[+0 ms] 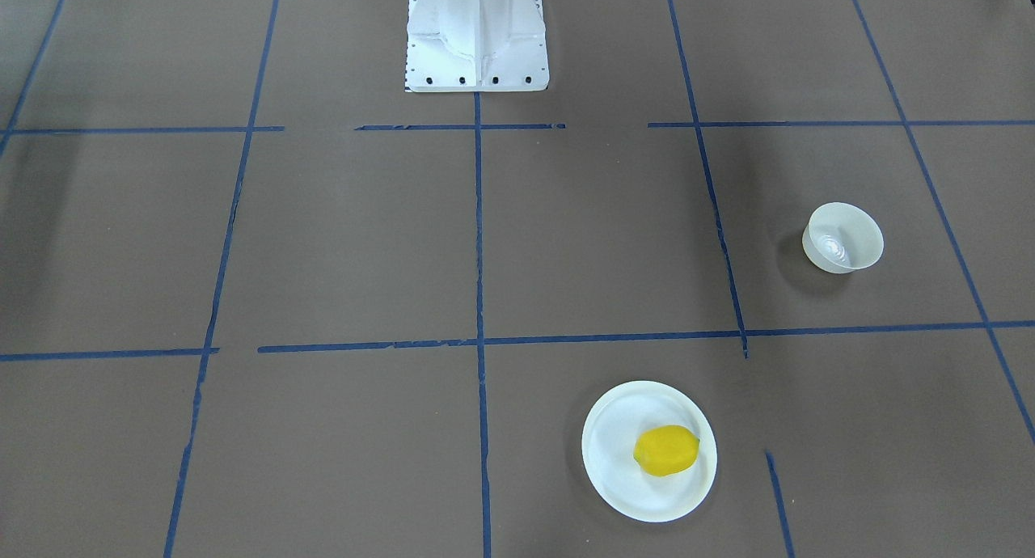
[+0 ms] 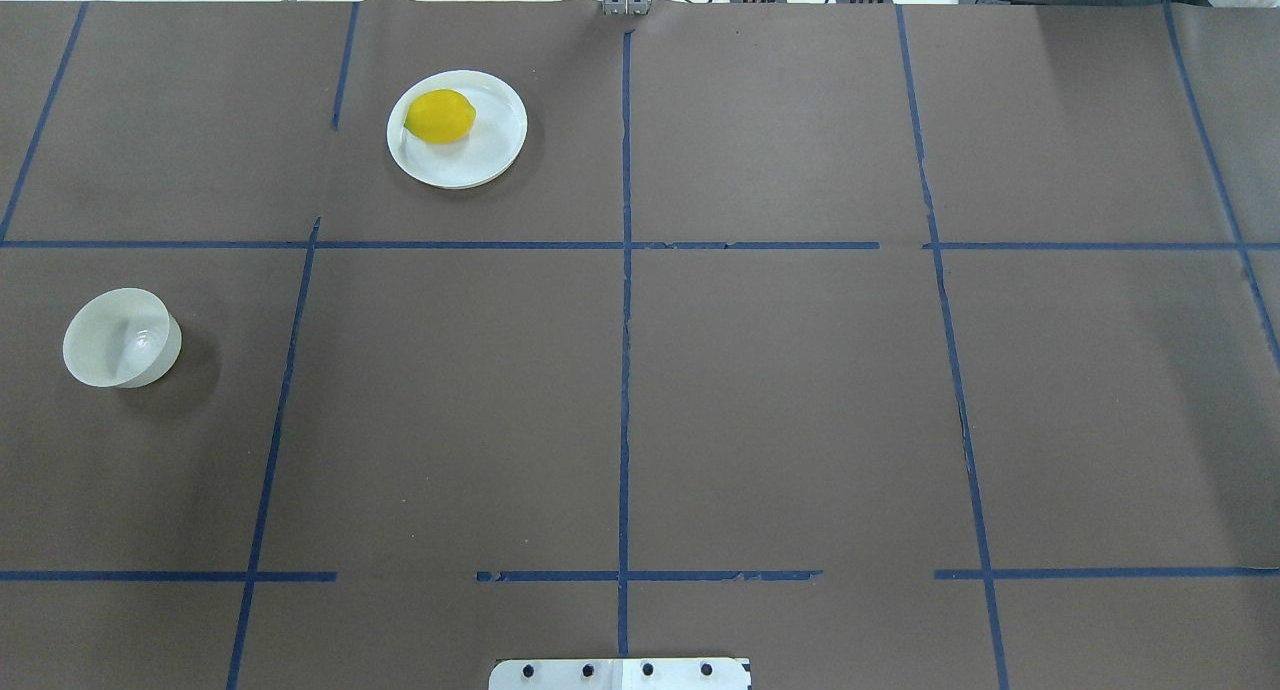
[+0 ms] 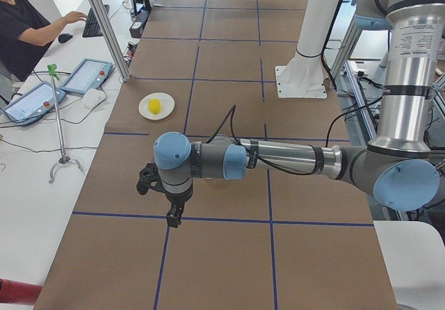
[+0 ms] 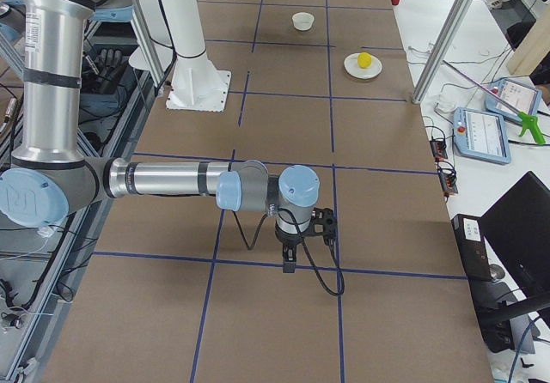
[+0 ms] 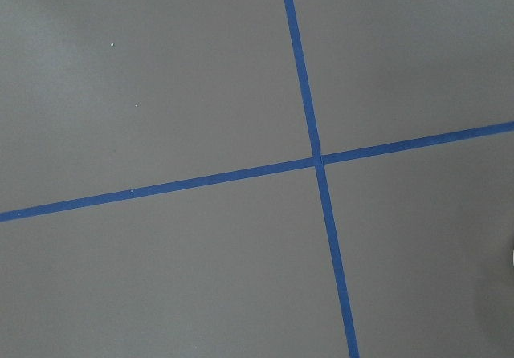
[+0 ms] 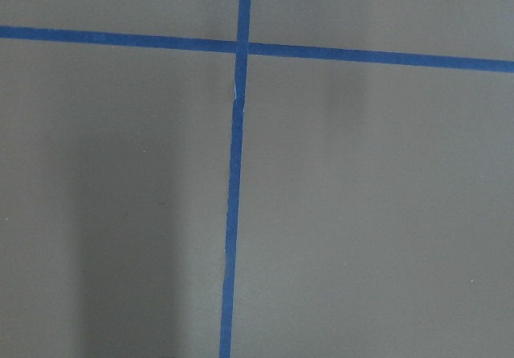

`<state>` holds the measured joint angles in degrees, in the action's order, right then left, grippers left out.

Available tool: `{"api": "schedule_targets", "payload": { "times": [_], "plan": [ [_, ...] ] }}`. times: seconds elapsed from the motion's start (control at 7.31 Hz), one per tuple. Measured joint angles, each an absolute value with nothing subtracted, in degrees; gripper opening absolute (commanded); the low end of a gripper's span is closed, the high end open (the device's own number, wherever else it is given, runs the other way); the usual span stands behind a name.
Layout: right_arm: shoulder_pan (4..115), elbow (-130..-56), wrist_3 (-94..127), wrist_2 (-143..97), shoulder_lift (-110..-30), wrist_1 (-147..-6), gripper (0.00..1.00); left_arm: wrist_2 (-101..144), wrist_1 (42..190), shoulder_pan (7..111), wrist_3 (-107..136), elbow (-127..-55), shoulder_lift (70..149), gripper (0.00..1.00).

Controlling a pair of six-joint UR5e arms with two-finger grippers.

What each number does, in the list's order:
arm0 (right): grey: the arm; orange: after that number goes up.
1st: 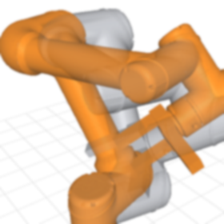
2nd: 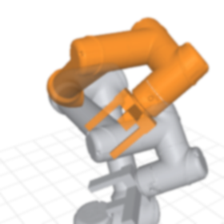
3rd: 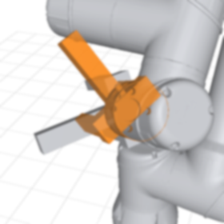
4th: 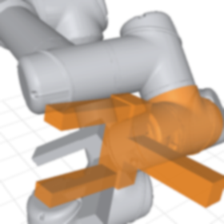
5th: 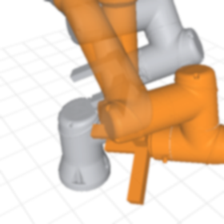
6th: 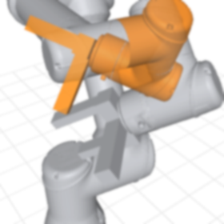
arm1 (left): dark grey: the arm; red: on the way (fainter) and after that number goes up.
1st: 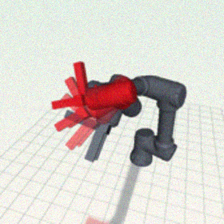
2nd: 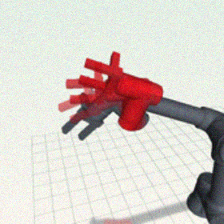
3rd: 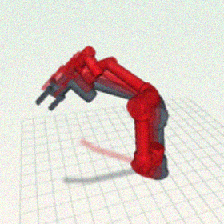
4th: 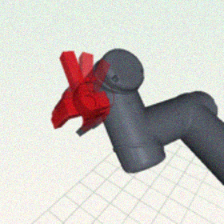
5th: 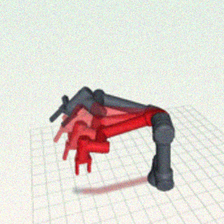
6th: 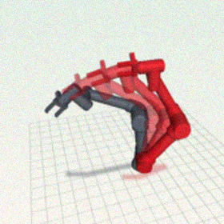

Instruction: Move lemon from plate to bowl

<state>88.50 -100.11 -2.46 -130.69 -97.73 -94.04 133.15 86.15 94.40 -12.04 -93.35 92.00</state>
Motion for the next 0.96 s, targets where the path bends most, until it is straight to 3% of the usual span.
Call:
{"api": "schedule_targets", "payload": {
  "times": [0.55,0.96],
  "plan": [
    [88.51,-100.11,-2.46,-130.69,-97.74,-94.04,1.0,132.56,84.73,93.92,-12.05,-95.82,92.53,1.0],
    [88.51,-100.11,-2.46,-130.69,-97.73,-94.04,1.0,132.43,82.29,88.13,-8.4,-96.58,101.13,1.0]
  ]
}}
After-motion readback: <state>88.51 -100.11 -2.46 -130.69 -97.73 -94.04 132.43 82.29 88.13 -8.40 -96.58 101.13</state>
